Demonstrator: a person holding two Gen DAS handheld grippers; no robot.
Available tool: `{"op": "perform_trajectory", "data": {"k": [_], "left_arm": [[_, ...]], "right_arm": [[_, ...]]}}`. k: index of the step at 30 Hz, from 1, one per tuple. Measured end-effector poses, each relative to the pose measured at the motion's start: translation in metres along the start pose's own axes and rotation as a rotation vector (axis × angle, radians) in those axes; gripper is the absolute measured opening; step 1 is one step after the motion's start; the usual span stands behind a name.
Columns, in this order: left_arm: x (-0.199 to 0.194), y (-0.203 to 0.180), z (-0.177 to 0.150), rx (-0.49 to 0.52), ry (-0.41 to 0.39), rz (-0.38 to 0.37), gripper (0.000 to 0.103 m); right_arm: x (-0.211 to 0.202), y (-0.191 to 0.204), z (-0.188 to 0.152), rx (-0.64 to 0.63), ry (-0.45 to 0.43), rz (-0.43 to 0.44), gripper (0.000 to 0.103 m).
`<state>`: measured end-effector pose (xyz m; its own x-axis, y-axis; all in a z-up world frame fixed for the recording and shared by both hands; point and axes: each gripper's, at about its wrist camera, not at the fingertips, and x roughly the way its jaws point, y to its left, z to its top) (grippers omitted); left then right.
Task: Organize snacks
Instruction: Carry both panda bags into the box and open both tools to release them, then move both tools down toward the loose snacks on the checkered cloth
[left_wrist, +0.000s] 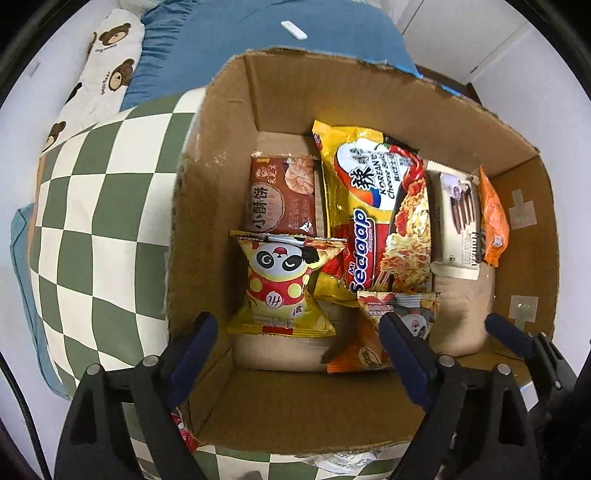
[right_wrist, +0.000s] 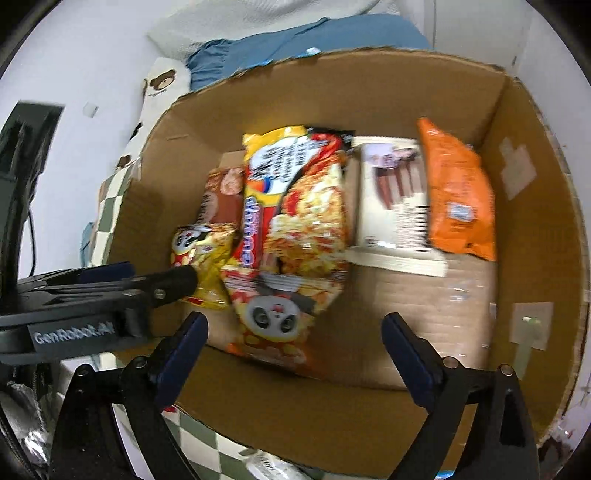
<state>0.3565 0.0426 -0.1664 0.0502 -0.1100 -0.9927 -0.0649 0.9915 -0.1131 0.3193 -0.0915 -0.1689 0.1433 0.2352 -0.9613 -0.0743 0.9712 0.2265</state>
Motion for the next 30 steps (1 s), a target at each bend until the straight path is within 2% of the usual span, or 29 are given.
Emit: {"op": "perform_trajectory", "data": {"k": [8, 16, 30], "left_arm": [[-0.024, -0.004, -0.016, 0.012, -0.110, 0.020, 0.090], [-0.056, -0.012, -0.043, 0.028, -0.237, 0.038, 0.090], [-0.130, -0.034, -0.109, 0.086, -0.481, 0.050, 0.090]], "right_arm": [[-0.031, -0.016, -0.010, 0.000, -0.059, -0.094, 0.097], [-0.067, -0.022, -0.030, -0.006, -0.140, -0.131, 0.097], [-0.150, -0.010, -0.075, -0.057, -0.356, -0.211, 0.097]]}}
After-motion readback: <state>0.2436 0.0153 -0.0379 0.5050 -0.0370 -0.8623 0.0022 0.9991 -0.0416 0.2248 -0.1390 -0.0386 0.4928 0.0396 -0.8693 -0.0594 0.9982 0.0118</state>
